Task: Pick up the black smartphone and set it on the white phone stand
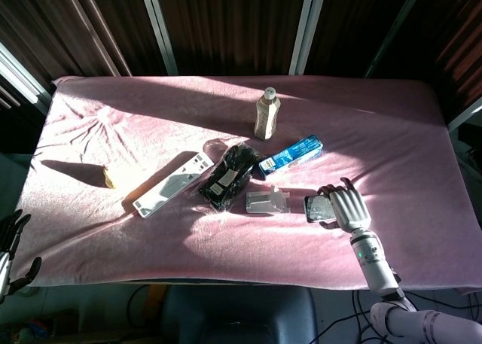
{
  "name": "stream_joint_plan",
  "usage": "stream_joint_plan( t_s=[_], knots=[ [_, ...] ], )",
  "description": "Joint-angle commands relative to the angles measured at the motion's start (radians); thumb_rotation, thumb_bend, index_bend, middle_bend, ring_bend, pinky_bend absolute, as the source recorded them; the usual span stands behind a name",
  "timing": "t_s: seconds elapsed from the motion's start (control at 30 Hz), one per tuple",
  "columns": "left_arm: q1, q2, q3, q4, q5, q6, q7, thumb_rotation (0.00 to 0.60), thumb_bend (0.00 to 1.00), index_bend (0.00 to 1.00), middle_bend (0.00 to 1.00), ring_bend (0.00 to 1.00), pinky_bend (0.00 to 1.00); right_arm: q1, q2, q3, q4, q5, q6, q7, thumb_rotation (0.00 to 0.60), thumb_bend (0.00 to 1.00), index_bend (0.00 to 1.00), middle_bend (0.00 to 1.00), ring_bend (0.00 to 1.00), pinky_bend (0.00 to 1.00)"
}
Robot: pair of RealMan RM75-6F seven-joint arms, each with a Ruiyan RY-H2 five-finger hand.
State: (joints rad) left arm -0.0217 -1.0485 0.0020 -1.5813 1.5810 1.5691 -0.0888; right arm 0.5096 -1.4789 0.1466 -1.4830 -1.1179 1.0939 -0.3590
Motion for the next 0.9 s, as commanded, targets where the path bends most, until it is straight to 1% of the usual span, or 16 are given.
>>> stream_joint_plan(
  t_s=[0.03,0.3,0.43,0.67,0.9],
  knots=[
    [0.000,0.000,0.000,-0.001,0.000,0.000,0.001,0.600,0.36,0.00,0.00,0.00,0.12,0.022,-0.014,0.053,-0.018,0.001,-0.021,0.086,0.600,0.27,0.95,0.66,0.44,0.24],
    [0.001,0.000,-0.002,0.000,-0.001,0.002,-0.001,0.600,0.36,0.00,0.00,0.00,0.12,0.078,-0.066,0.143,-0.051,0.039,-0.059,0.196,0.600,0.27,0.96,0.66,0.45,0.24],
    [0.003,0.002,-0.002,0.002,-0.002,0.006,-0.007,0.600,0.36,0.00,0.00,0.00,0.12,0.103,-0.080,0.179,-0.083,0.096,-0.105,0.249,0.600,0.27,0.96,0.66,0.45,0.24],
    [0.004,0.003,-0.002,0.005,0.001,0.009,-0.012,0.600,0.36,0.00,0.00,0.00,0.12,0.127,-0.097,0.218,-0.092,0.186,-0.173,0.342,0.600,0.27,0.96,0.66,0.47,0.25],
    [0.004,0.003,-0.002,0.005,0.003,0.008,-0.012,0.600,0.36,0.00,0.00,0.00,0.12,0.144,-0.112,0.234,-0.063,0.220,-0.204,0.402,0.600,0.27,0.96,0.66,0.49,0.25]
  ],
)
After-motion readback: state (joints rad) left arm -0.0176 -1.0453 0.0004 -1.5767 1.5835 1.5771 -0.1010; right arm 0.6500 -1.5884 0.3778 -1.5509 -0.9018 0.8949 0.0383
